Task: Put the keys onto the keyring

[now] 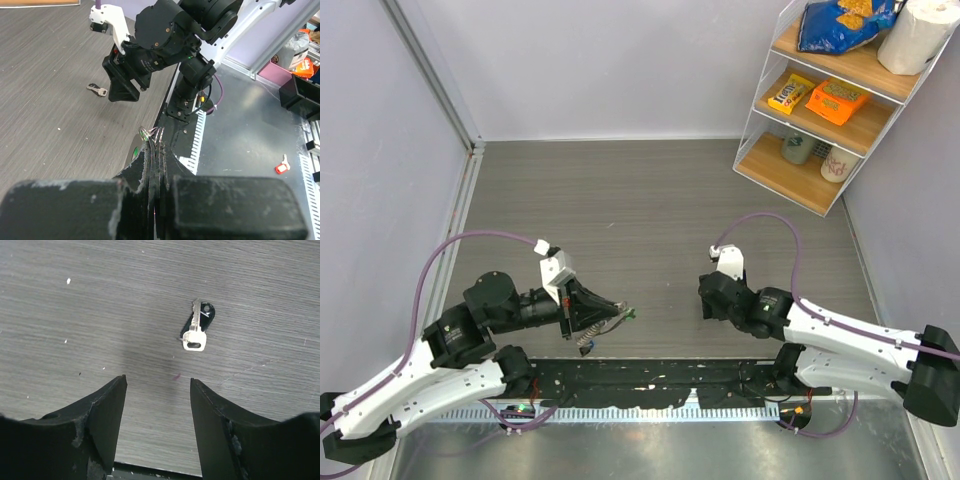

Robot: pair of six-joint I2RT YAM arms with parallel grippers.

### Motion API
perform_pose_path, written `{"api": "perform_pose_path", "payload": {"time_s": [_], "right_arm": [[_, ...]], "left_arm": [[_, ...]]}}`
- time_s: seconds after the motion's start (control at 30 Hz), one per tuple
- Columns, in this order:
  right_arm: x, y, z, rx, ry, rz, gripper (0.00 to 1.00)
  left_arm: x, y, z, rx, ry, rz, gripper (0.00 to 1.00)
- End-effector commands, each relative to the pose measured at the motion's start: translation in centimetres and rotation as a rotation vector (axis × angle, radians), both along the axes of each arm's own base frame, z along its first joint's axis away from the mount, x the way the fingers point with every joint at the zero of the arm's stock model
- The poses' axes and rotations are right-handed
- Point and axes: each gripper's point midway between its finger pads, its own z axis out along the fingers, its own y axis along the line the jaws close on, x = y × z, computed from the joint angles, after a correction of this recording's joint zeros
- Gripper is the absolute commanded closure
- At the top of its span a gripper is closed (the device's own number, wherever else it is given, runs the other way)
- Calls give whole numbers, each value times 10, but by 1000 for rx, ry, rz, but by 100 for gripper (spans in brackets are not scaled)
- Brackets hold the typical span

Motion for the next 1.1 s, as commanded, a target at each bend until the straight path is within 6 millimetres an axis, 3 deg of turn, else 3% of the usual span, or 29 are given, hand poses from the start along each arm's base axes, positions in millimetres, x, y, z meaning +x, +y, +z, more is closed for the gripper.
{"api": "perform_pose_path", "payload": {"time_s": [0.0, 0.53, 1.07], "right_arm": [[18, 6, 1, 103, -51, -119, 41], [33, 1, -24, 291, -35, -508, 44], [40, -15, -42, 301, -23, -699, 46]], "left_arm": [[2, 0, 12, -39, -40, 6, 100], [-4, -5, 14, -46, -48, -44, 100], [-10, -5, 15, -44, -52, -78, 100]]}}
